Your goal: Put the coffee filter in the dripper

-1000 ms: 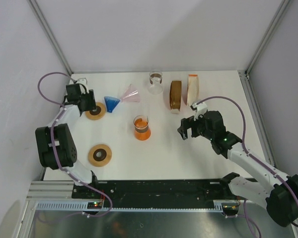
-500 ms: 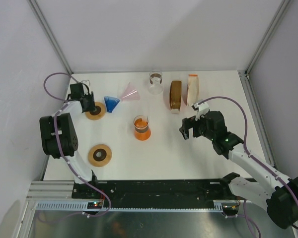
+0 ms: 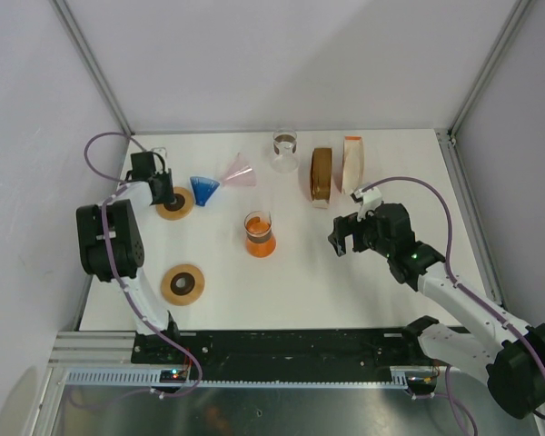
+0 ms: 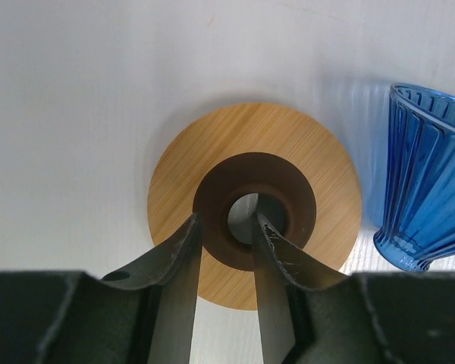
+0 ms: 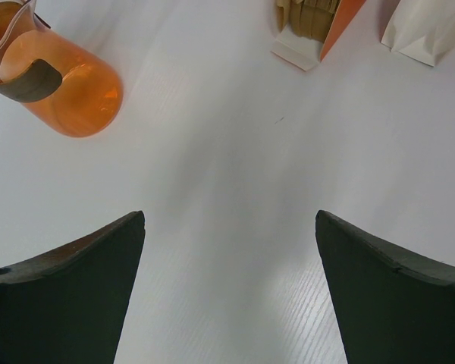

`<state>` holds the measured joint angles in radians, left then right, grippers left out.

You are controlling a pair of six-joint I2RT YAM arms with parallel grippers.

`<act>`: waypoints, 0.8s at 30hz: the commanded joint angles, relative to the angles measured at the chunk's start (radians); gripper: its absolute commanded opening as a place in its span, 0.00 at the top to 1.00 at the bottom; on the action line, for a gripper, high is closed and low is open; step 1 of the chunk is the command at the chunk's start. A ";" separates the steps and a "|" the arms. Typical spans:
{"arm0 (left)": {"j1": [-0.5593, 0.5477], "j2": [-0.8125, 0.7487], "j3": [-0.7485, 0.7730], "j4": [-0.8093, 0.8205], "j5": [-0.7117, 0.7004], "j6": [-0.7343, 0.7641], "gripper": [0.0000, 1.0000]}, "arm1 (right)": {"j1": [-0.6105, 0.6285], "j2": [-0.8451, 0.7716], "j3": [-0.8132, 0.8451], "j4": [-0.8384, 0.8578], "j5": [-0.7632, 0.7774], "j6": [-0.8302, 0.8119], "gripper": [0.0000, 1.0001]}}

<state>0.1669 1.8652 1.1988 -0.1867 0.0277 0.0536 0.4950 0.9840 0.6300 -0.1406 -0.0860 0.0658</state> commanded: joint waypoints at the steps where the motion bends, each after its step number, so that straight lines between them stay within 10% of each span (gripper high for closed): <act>1: 0.005 0.026 0.032 0.018 -0.018 0.032 0.63 | -0.006 -0.006 0.034 0.013 0.001 -0.017 0.01; 9: 0.005 0.088 0.051 0.017 -0.063 0.049 0.66 | -0.006 -0.015 0.034 0.007 0.008 -0.014 0.01; 17: 0.009 0.088 0.033 0.016 -0.072 0.084 0.96 | -0.007 -0.028 0.034 -0.004 0.000 -0.004 0.01; 24: 0.062 -0.046 0.005 0.017 0.023 0.063 1.00 | -0.007 -0.050 0.034 -0.016 -0.010 0.002 0.01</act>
<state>0.1818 1.9228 1.2278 -0.1589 -0.0074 0.1154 0.4908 0.9607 0.6300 -0.1608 -0.0868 0.0669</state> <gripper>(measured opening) 0.025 0.993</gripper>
